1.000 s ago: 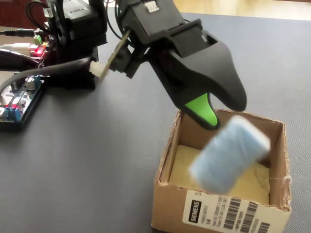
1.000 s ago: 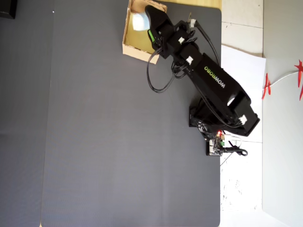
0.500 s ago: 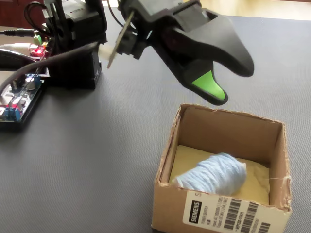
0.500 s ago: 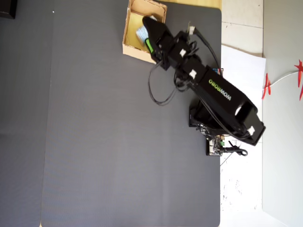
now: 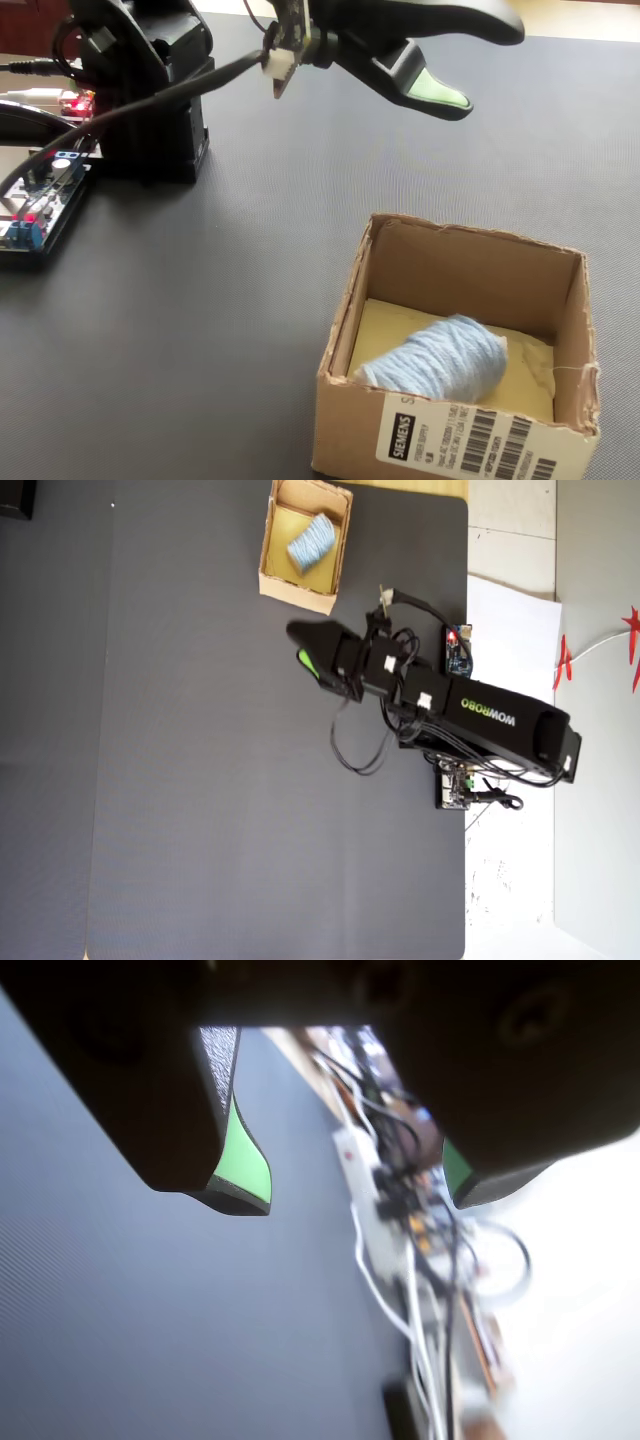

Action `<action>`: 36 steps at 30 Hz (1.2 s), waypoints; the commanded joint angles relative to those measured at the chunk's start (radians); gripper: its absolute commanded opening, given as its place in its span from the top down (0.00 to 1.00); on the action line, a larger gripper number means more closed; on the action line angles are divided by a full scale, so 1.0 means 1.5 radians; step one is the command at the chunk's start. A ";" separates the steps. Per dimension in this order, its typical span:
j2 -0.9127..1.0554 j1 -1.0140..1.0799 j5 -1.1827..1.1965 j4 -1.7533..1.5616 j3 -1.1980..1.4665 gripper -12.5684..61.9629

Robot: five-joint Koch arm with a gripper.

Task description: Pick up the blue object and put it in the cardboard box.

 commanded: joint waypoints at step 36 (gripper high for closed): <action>0.083 -0.192 0.065 -0.013 0.362 0.37</action>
